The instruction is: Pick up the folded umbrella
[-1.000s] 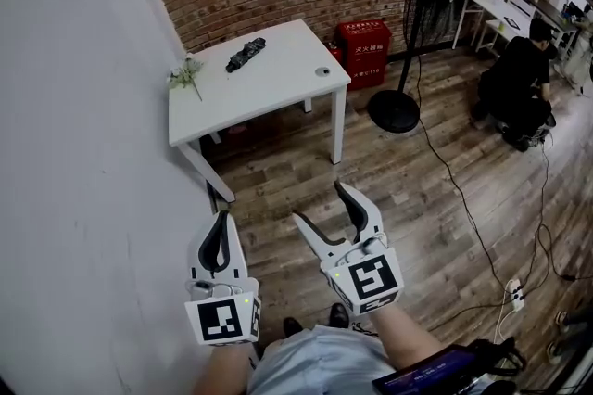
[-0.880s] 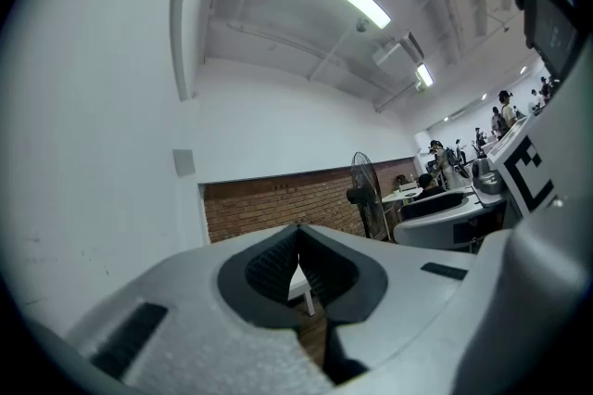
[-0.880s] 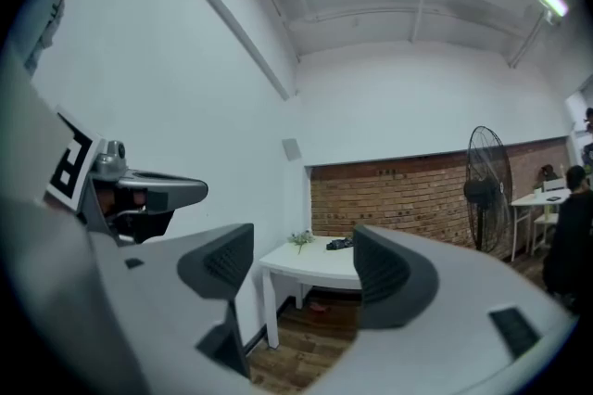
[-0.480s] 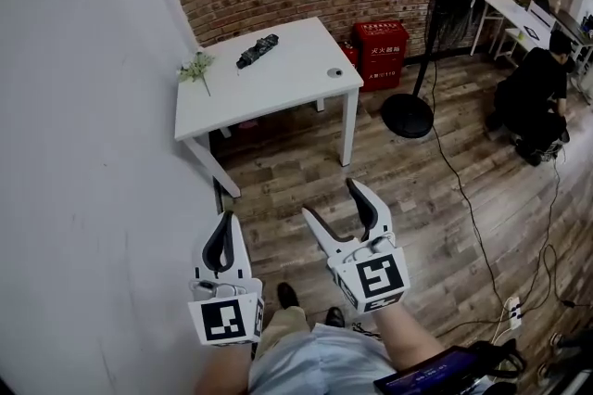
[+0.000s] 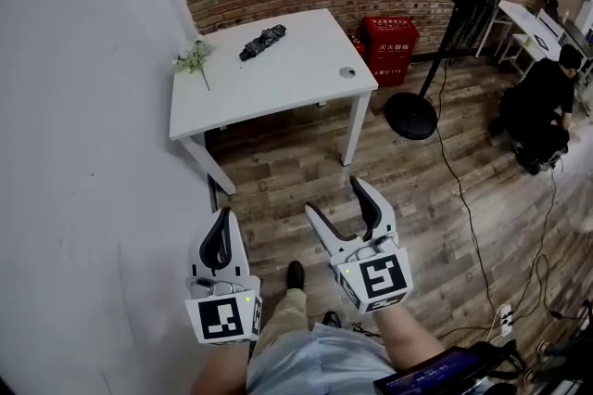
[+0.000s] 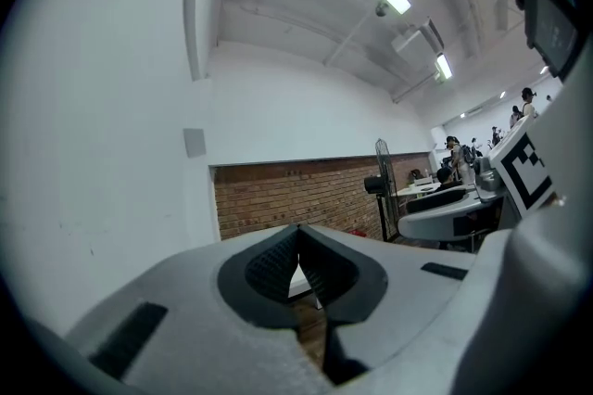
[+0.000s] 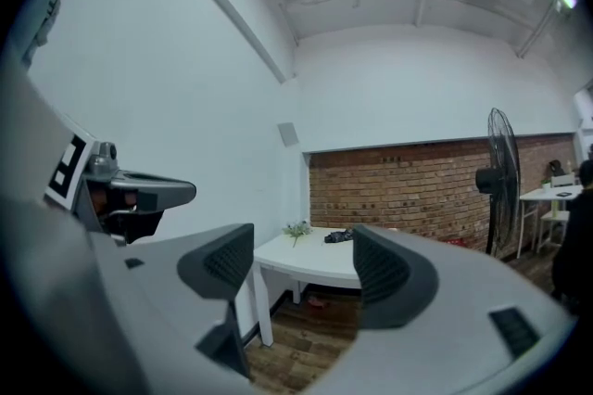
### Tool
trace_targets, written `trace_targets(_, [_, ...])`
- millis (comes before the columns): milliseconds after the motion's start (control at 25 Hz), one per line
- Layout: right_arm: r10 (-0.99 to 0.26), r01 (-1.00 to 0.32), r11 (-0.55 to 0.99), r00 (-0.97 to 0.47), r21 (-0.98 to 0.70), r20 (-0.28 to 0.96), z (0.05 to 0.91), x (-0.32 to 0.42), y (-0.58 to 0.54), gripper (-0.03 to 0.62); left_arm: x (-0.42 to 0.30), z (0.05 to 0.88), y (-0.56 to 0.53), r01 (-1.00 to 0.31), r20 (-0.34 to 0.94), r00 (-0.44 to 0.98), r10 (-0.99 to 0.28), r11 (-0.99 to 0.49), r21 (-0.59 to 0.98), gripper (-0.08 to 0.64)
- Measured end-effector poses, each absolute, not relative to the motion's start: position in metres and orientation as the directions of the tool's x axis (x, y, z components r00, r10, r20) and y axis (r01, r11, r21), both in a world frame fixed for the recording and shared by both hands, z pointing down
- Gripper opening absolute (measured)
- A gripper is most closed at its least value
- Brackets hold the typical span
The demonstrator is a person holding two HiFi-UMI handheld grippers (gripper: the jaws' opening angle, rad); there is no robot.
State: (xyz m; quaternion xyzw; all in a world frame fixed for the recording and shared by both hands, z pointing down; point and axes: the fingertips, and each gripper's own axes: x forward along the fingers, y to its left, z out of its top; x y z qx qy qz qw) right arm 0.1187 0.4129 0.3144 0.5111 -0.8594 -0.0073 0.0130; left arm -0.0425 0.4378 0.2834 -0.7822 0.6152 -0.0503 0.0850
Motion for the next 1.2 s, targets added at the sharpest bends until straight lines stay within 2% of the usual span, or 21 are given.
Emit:
trace_targets(520, [-0.904,-0.903,0.426,-0.423,0.054,0.06,0.325,0.072,0.27,0.331,-0.102,0.297,0.291,-0.952,-0.012,0.272,-0.962,-0.267,-0.148,0.006])
trace_targets(1200, [-0.926,-0.924,0.37,-0.375,0.102,-0.039,0.278,0.044,0.181,0.325,-0.13,0.26,0.193,-0.939,-0.103,0.317,-0.943,-0.296,-0.176,0.006])
